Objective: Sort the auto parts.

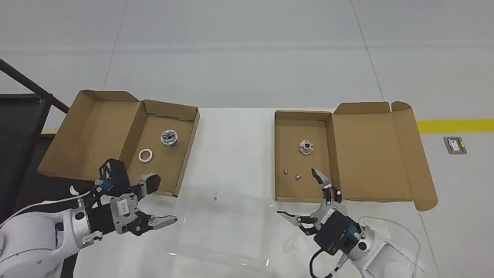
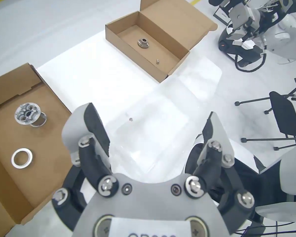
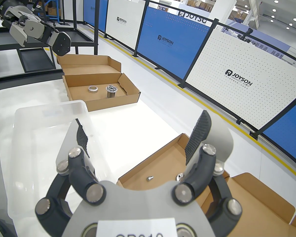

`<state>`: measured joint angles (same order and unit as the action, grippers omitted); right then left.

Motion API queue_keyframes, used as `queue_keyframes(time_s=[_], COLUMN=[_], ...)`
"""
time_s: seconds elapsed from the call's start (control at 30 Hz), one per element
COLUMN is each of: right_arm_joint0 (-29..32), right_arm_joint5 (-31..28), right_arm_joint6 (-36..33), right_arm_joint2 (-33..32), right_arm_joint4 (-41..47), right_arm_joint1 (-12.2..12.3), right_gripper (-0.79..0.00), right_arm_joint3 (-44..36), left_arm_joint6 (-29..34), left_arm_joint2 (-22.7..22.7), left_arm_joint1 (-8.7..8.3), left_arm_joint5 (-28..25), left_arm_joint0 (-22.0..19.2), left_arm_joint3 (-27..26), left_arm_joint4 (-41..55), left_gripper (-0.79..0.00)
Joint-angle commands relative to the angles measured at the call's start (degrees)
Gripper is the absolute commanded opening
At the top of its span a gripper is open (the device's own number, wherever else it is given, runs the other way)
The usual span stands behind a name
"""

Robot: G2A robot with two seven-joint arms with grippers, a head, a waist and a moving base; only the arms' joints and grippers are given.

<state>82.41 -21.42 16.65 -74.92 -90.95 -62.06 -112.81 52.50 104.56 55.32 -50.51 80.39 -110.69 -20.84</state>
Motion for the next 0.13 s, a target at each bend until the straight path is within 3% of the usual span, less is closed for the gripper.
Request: queue_keyframes(time_s=[0.0, 0.1], right_arm_joint0=[0.0, 0.0], right_arm_joint5=[0.0, 0.0], right_arm_joint6=[0.0, 0.0], right_arm_joint2=[0.0, 0.0], right_arm_joint4=[0.0, 0.0], right_arm_joint1=[0.0, 0.0], right_gripper=[0.000, -0.001], right_arm_joint3=[0.0, 0.0], left_arm_joint6=[0.0, 0.0], left_arm_joint2=[0.0, 0.0], left_arm_joint1=[0.00, 0.00], left_arm_joint5=[0.0, 0.0], left_arm_joint0=[0.0, 0.0], left_arm_joint3=[0.0, 0.0], left_arm_joint4=[0.0, 0.0], left_gripper=[-0.001, -0.001])
